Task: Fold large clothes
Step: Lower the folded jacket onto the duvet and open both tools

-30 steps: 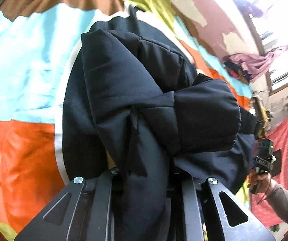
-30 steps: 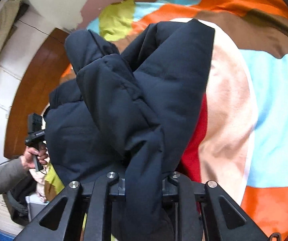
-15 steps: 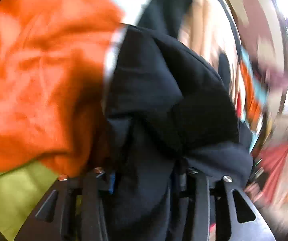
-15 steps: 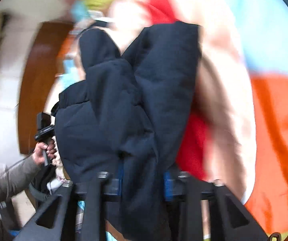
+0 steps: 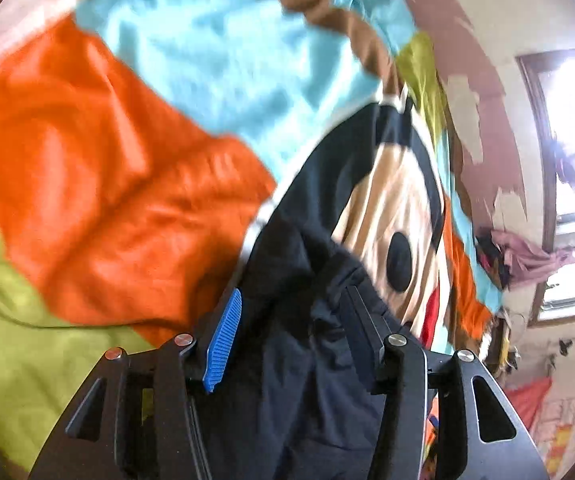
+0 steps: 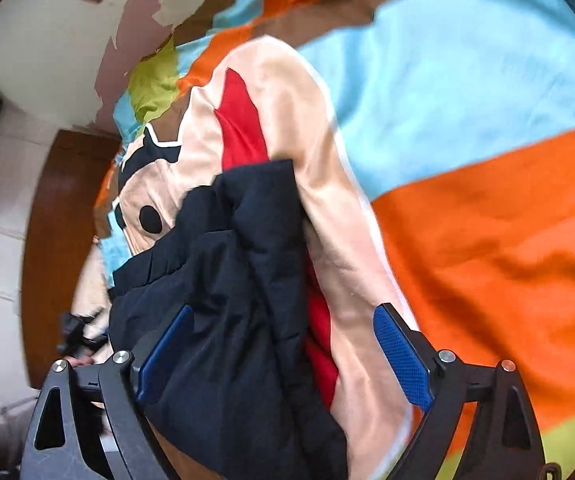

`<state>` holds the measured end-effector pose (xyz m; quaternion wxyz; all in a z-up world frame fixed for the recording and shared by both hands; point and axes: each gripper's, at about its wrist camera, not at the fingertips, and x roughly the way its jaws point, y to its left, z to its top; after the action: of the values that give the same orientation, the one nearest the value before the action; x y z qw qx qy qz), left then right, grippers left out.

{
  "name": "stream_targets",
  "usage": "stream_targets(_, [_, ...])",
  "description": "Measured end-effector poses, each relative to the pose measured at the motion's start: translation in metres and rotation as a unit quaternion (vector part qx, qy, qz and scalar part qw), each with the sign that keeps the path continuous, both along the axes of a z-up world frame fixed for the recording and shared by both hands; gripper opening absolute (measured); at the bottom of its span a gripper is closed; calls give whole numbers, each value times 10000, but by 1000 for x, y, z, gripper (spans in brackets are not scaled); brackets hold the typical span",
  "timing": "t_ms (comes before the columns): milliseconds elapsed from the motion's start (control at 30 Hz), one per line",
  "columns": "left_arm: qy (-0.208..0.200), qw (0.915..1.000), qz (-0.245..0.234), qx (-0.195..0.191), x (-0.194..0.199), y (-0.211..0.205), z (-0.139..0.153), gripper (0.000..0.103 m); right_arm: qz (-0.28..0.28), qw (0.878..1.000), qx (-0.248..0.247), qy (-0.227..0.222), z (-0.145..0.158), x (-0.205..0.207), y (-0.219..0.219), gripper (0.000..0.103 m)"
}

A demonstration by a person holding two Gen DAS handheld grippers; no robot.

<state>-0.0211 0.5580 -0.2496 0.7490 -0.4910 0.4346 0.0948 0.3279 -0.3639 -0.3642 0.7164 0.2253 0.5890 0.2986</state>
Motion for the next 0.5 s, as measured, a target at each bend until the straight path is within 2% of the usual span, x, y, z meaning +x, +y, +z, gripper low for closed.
stream_targets(67, [62,9992,-159,365,15,-6,28,45,115,9998,-46,-171,27,-18,16,91])
stream_targets(133, [70,9950,-527,844,15,-30,68,45,263,9990,-143,-341,55,-35,24,92])
stream_targets(233, [84,9814,-1164,1527,13,-77,121,52,520,9957,-372,-664,104,-61,47,94])
stream_targets(300, [60,9674,-1587,1971,5,-115,161,59,593,9937,-479,-819,134,-80,61,97])
stream_targets(367, [-3,9565,-1930,2188,17,-147,177,59,579,9918,-594,-967,171,-103,73,98])
stream_targets(400, [-33,9514,-2066,2281,9,-166,196,60,572,9917,-576,-1001,184,-111,80,99])
stream_targets(467, [-31,9473,-2236,2294,1,-190,212,65,479,9923,-556,-994,214,-133,88,100])
stream_targets(500, [-28,9466,-2275,2285,-6,-203,223,71,430,9929,-540,-964,226,-142,91,100])
